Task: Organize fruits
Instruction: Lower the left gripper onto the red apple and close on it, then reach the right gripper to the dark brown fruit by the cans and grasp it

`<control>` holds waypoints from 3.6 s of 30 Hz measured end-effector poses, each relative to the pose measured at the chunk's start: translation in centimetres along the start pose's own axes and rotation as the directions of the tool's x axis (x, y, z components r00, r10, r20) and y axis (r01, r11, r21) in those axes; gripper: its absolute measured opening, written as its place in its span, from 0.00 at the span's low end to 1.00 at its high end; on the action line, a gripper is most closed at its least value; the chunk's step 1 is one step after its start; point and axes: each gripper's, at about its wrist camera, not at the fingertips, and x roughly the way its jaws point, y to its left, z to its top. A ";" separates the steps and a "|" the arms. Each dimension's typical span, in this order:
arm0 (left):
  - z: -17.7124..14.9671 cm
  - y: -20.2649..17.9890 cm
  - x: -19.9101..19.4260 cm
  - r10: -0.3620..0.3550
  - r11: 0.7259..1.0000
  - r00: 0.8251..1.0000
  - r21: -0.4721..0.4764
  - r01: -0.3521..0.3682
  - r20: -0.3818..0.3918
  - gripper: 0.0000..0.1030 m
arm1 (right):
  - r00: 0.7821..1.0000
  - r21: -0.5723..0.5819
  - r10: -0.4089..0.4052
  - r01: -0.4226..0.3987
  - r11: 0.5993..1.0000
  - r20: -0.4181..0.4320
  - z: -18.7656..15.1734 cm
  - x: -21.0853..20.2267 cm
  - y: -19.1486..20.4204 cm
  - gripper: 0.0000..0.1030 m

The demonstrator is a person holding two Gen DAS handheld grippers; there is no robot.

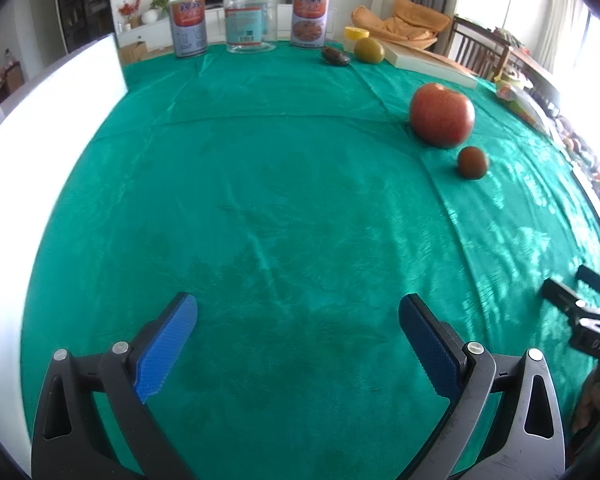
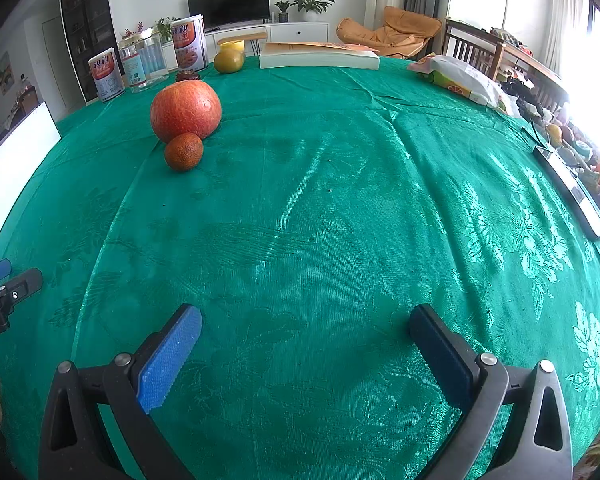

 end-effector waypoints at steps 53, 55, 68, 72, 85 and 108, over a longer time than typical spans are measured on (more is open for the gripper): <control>-1.3 5.2 -0.5 0.150 0.989 0.988 -0.001 -0.150 0.038 0.90 | 1.000 -0.030 0.024 -0.024 0.999 -0.002 0.0 -0.1 0.6 1.00; -1.6 6.0 -0.5 0.156 0.987 0.987 -0.043 -0.154 0.047 0.95 | 1.000 -0.030 0.024 -0.024 0.999 -0.002 0.0 -0.1 0.6 1.00; -1.8 6.3 -0.4 0.177 0.983 0.983 -0.057 -0.175 0.040 1.00 | 1.000 -0.031 0.024 -0.024 0.999 -0.002 0.0 -0.2 0.6 1.00; -1.8 6.3 -0.4 0.177 0.983 0.983 -0.057 -0.174 0.040 1.00 | 1.000 -0.031 0.024 -0.024 0.999 -0.002 0.0 -0.1 0.6 1.00; -1.8 6.3 -0.4 0.177 0.983 0.983 -0.058 -0.174 0.040 1.00 | 1.000 -0.030 0.024 -0.024 0.999 -0.002 0.0 -0.1 0.6 1.00; -1.8 6.4 -0.5 0.173 0.984 0.984 -0.062 -0.170 0.040 0.99 | 0.968 -0.055 0.232 -0.237 0.970 -0.092 8.5 1.1 -0.2 1.00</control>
